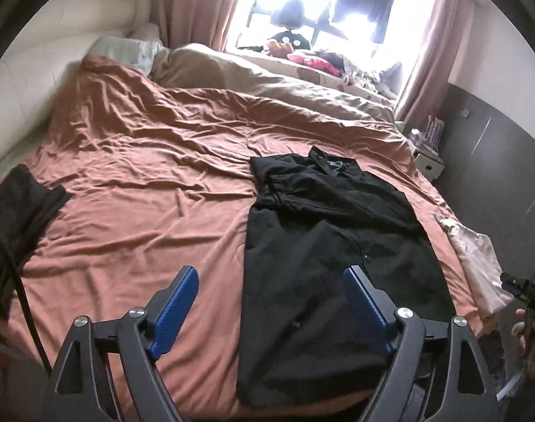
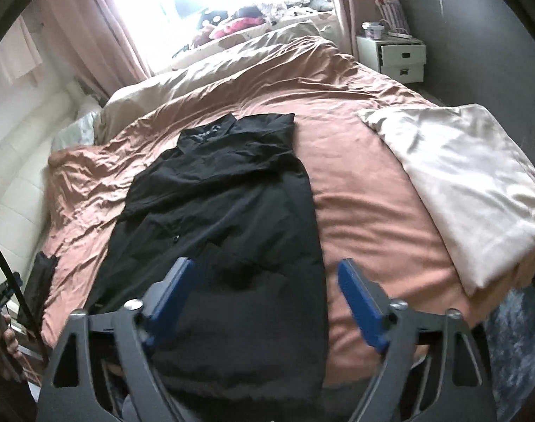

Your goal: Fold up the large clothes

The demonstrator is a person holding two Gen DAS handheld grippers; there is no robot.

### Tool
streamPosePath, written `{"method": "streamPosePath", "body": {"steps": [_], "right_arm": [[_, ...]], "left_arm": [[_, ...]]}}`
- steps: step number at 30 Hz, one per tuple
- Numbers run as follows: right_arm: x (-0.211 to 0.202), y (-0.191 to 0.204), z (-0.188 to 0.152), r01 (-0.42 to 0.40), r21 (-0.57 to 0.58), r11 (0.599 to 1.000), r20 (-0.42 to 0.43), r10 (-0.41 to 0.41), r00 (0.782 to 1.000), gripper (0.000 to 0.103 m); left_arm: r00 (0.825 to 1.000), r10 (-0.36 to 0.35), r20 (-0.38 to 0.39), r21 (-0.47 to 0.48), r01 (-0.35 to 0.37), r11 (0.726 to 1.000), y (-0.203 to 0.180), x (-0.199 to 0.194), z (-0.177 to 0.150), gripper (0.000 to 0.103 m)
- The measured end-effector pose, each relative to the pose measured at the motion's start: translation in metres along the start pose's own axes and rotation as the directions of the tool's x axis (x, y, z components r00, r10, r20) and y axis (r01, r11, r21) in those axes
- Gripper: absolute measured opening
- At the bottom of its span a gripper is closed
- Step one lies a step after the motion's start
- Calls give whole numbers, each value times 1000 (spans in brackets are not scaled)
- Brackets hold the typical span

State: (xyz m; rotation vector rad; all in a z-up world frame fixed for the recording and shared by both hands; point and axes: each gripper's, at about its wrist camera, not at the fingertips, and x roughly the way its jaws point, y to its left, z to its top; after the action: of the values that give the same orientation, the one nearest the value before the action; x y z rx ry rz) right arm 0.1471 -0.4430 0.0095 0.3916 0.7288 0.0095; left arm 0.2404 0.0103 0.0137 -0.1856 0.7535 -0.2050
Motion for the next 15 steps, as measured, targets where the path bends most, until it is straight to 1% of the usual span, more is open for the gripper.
{"method": "streamPosePath", "body": {"steps": [5,8,11,15], "right_arm": [[-23,-10,-35,-28,27,999,-1,28,1000,84],[-28,-17,-55,-72,35,997,4,72,997,84],[-28,-27,-81,-61,6,998,-2,61,998,84],[-26,-41,-105,-51,20,998,-6,52,999,84]], "left_arm": [[1000,-6,5,-9,6,1000,7,-25,-29,88],[1000,-11,-1,-11,11,1000,10,-32,-46,88],[1000,-11,-9,-10,11,1000,13,-34,-62,88],[999,-28,-17,-42,27,999,23,-28,-79,88]]}}
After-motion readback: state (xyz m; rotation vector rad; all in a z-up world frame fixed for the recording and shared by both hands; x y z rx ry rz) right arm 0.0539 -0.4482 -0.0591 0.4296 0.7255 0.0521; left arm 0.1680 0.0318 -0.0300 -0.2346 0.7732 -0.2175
